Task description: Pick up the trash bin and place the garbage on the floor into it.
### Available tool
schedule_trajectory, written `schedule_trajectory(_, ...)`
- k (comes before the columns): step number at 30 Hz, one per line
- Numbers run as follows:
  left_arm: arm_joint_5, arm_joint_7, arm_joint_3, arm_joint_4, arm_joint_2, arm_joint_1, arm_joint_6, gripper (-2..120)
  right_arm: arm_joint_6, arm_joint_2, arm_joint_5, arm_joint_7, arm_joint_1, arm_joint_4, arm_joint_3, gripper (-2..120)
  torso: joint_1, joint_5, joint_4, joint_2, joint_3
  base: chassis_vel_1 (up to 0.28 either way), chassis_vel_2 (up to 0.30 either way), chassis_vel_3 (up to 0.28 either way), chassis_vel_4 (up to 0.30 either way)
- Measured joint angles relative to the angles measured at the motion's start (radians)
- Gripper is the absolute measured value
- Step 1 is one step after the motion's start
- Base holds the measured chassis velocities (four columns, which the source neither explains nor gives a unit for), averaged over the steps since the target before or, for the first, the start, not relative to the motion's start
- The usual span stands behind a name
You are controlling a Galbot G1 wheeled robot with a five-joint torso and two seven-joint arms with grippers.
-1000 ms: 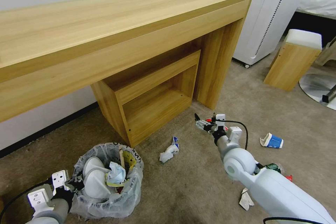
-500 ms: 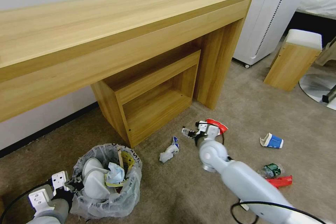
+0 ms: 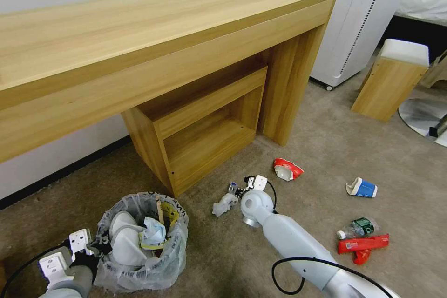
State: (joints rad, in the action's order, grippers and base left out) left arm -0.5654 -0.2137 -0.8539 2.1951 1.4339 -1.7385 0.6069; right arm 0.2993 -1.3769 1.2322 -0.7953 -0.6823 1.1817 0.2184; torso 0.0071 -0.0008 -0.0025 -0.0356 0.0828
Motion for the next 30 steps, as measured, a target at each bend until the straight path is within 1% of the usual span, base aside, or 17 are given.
schedule_trajectory(3, 0.003, 0.001, 0.0, 0.002, 0.004, -0.003, -0.002, 1, 0.001, -0.027, -0.024, 0.025, 0.013, -0.061, 0.016, 100, 0.0, 0.0, -0.0001, 0.0, 0.0, 0.0, 0.0, 0.0, 0.0)
schedule_trajectory(11, 0.01, 0.004, 0.001, 0.0, 0.014, -0.004, -0.007, 1, 0.004, -0.07, -0.055, 0.083, 0.046, -0.143, 0.057, 100, 0.0, 0.0, 0.0, 0.0, 0.0, 0.0, 0.0, 0.0, 0.0)
schedule_trajectory(19, 0.009, 0.005, 0.0, 0.0, 0.016, -0.005, -0.011, 1, 0.015, -0.124, -0.091, 0.116, 0.074, -0.228, 0.062, 100, 0.0, 0.0001, 0.0, 0.0, 0.0, 0.0, 0.0, 0.0, 0.0)
schedule_trajectory(21, 0.009, 0.005, 0.001, 0.0, 0.015, -0.006, -0.011, 1, 0.015, -0.128, -0.094, 0.122, 0.075, -0.235, 0.062, 100, 0.0, 0.0001, 0.0, 0.0, 0.0, 0.0, 0.0, 0.0, 0.0)
schedule_trajectory(26, 0.006, 0.005, 0.002, 0.006, 0.012, -0.007, -0.012, 1, 0.021, -0.149, -0.118, 0.151, 0.081, -0.272, 0.062, 89, 0.0, 0.0001, 0.0, 0.0, 0.0, 0.0, 0.0, 0.0, 0.0)
schedule_trajectory(30, 0.004, 0.006, 0.003, 0.01, 0.011, -0.009, -0.012, 1, 0.022, -0.156, -0.13, 0.162, 0.083, -0.285, 0.062, 86, 0.0, 0.0001, 0.0001, 0.0, 0.0, 0.0, 0.0, 0.0, 0.0)
